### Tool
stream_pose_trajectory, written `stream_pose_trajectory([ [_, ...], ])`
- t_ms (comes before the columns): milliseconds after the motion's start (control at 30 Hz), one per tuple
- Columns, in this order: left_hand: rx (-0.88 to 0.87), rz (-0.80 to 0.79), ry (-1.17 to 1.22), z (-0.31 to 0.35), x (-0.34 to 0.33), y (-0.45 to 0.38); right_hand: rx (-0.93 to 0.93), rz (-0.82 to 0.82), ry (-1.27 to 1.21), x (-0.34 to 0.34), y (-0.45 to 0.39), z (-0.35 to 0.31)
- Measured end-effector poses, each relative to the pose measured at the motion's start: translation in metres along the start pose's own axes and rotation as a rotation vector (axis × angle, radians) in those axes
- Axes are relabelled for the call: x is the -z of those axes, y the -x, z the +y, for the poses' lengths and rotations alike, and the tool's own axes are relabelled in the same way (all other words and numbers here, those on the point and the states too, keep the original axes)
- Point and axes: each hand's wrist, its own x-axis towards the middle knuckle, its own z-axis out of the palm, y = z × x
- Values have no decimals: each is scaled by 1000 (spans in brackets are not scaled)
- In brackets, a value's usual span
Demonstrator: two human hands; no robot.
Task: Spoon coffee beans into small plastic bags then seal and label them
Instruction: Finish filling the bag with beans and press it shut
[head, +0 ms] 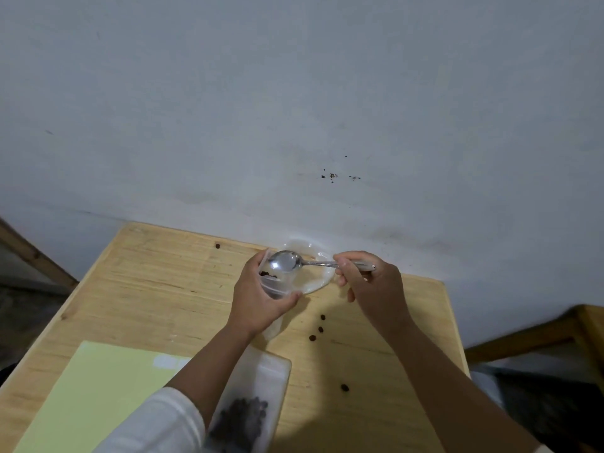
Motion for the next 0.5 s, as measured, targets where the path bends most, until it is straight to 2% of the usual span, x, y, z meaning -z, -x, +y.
stream_pose_trajectory([
  [167,-40,15,-19,8,-2,2,-76,-61,182,16,17,13],
  [267,-54,22,-13,13,-6,4,-202,-122,225,21,28,28],
  [500,-78,-14,-42,18,-16,16,-577,193,-165,31,45,87],
])
